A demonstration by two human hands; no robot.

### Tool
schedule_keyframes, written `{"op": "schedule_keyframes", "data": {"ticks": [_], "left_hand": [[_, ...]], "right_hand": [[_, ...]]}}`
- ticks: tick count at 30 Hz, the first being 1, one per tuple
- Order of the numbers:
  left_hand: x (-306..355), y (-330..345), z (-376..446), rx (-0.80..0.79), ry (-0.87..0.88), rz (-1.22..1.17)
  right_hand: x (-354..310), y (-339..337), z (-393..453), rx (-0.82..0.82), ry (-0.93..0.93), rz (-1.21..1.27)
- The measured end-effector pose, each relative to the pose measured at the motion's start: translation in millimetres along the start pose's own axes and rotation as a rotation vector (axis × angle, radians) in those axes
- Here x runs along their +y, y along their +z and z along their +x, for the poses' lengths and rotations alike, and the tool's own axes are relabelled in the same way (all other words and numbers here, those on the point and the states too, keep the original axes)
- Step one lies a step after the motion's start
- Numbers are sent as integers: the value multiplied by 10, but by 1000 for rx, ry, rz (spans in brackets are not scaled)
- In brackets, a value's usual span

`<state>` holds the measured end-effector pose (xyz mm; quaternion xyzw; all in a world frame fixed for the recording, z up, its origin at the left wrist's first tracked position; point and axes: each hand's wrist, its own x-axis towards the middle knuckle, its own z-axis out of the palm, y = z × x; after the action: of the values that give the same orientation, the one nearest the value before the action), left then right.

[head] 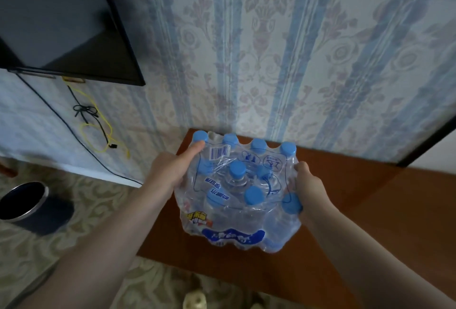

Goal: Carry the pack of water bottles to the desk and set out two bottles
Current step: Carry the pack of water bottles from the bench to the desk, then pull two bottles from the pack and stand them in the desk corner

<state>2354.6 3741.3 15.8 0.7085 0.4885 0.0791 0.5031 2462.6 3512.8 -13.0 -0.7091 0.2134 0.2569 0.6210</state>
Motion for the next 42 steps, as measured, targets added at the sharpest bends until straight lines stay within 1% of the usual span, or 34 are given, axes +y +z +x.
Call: {"op": "schedule_keyframes", "data": {"ticks": [3, 6, 10, 18, 23, 28, 30, 31, 32, 33, 34, 35, 36, 37, 38, 40, 41, 42], "left_hand": [[-59, 71, 281, -55, -11, 38], [-70, 127, 505, -19, -13, 86], [-15, 183, 706, -18, 12, 95], [8, 268, 842, -23, 84, 30], [-159, 157, 806, -107, 157, 181], [-273, 95, 756, -214, 178, 326], [-220, 63, 744, -232, 184, 380], [-209, 38, 730, -207, 216, 404], [-213, 10, 707, -151, 273, 426], [-225, -21, 670, -68, 342, 452], [-235, -40, 628, 32, 422, 465], [-222, -45, 587, 117, 519, 452], [-184, -30, 545, 168, 630, 427], [-127, 8, 491, 178, 738, 411], [-68, 62, 430, 156, 824, 418], [4, 198, 321, 106, 935, 508], [19, 263, 278, 81, 971, 559], [30, 313, 244, 41, 986, 578]], "right_hand": [[102, 160, 98, 18, 25, -14], [92, 318, 176, 69, 17, -44], [-16, 440, 235, 138, 8, -64], [-88, 529, 288, 135, -23, -154], [18, 408, 220, 108, -51, -297], [115, 315, 104, 98, -96, -308], [79, 310, 43, 86, -112, -365], [67, 297, 23, 109, -168, -458], [55, 273, 19, 180, -281, -602], [36, 237, 1, 303, -467, -746], [3, 214, -35, 420, -714, -822], [-52, 221, -80, 471, -956, -815], [-120, 256, -147, 425, -1106, -777], [-181, 323, -220, 302, -1171, -761], [-219, 412, -281, 161, -1179, -799], [-212, 617, -343, -63, -1130, -992], [-195, 703, -347, -112, -1108, -1083], [-185, 767, -341, -116, -1096, -1151]]}}
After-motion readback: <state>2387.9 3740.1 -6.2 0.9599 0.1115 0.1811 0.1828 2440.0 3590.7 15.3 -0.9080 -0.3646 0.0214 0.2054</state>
